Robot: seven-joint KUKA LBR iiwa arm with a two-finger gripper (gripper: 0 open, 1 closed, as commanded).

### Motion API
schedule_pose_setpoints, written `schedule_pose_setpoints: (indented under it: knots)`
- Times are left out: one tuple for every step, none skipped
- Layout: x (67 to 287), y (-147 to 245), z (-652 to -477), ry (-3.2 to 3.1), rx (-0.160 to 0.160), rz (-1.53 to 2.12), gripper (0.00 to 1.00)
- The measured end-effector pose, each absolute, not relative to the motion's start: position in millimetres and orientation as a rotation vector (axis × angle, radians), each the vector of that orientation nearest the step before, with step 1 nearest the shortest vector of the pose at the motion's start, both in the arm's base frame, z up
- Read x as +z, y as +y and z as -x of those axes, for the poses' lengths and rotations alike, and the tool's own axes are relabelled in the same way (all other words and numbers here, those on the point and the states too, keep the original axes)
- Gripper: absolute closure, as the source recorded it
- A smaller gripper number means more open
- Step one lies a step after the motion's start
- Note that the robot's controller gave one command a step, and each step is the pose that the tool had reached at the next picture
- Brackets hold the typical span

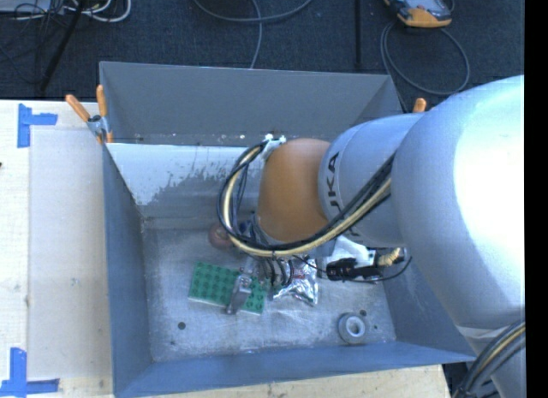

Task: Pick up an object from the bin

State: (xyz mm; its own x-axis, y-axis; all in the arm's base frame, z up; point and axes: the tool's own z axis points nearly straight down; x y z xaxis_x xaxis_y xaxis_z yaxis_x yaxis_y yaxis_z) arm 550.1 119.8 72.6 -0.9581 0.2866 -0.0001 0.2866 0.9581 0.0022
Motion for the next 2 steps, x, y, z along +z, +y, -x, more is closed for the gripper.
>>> schedule_pose_setpoints:
  knots:
    - [74.5, 120.5, -551.1, 3.106, 0.006, -0.455, 1.0]
    - [111.7, 120.2, -552.0, 3.107, 0.002, -0.454, 1.0]
